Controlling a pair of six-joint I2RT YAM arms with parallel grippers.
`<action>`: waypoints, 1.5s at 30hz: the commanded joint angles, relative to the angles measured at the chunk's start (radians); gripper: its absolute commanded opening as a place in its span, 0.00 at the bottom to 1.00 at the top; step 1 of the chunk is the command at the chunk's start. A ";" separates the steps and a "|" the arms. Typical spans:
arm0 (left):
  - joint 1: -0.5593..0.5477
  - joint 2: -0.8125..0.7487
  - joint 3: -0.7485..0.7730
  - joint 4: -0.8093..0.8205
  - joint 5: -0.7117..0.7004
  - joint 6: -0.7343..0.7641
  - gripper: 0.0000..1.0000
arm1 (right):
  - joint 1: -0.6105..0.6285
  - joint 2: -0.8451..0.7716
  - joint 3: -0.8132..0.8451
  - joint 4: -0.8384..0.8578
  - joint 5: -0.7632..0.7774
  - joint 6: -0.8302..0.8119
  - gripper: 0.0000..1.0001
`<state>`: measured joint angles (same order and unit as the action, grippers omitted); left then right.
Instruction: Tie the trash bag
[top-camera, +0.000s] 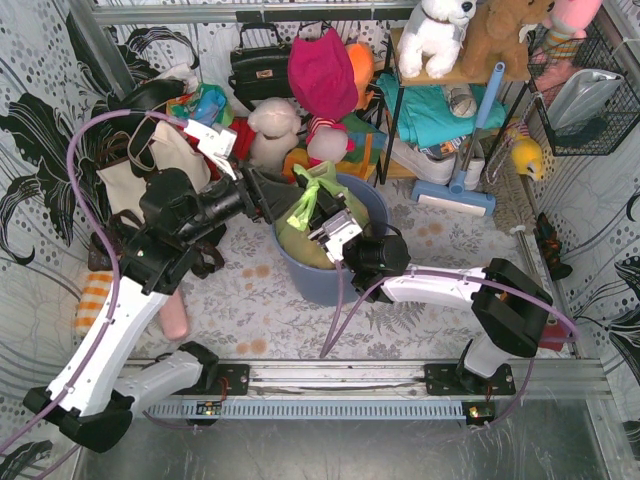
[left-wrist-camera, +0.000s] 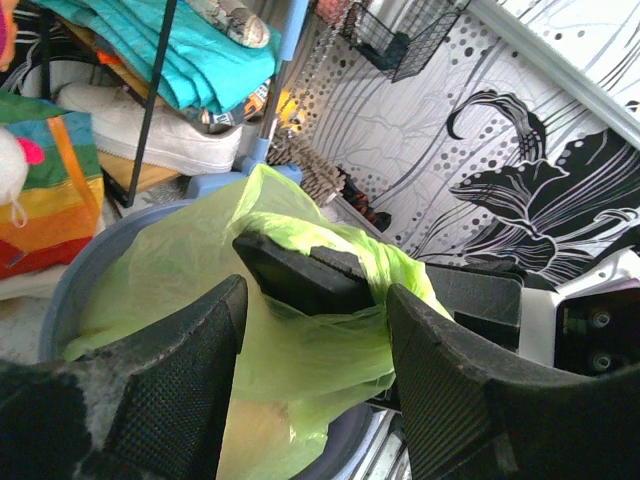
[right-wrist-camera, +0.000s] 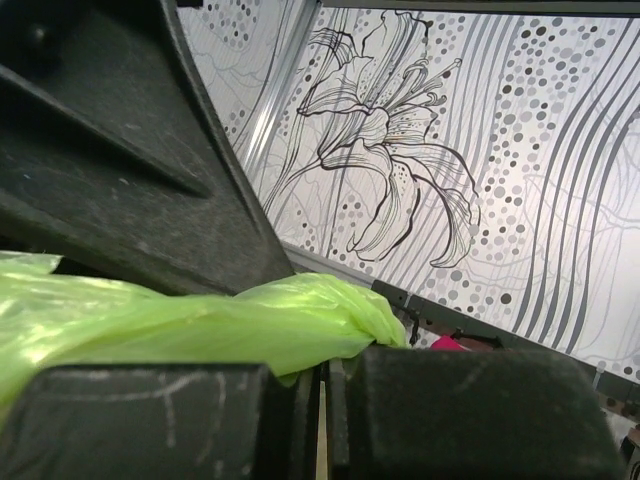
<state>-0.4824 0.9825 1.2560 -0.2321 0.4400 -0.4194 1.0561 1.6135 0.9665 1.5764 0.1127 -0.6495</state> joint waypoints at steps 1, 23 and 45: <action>-0.005 -0.031 0.085 -0.115 -0.127 0.072 0.66 | -0.004 -0.042 0.006 0.123 0.003 -0.031 0.00; -0.006 0.147 0.237 -0.043 -0.115 -0.044 0.62 | -0.003 -0.047 0.006 0.123 -0.006 -0.038 0.00; -0.005 0.161 0.229 -0.100 -0.027 0.006 0.37 | -0.003 -0.041 0.010 0.124 0.002 -0.046 0.06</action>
<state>-0.4835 1.1400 1.4624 -0.3264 0.3725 -0.4374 1.0546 1.5948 0.9657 1.5768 0.1158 -0.6785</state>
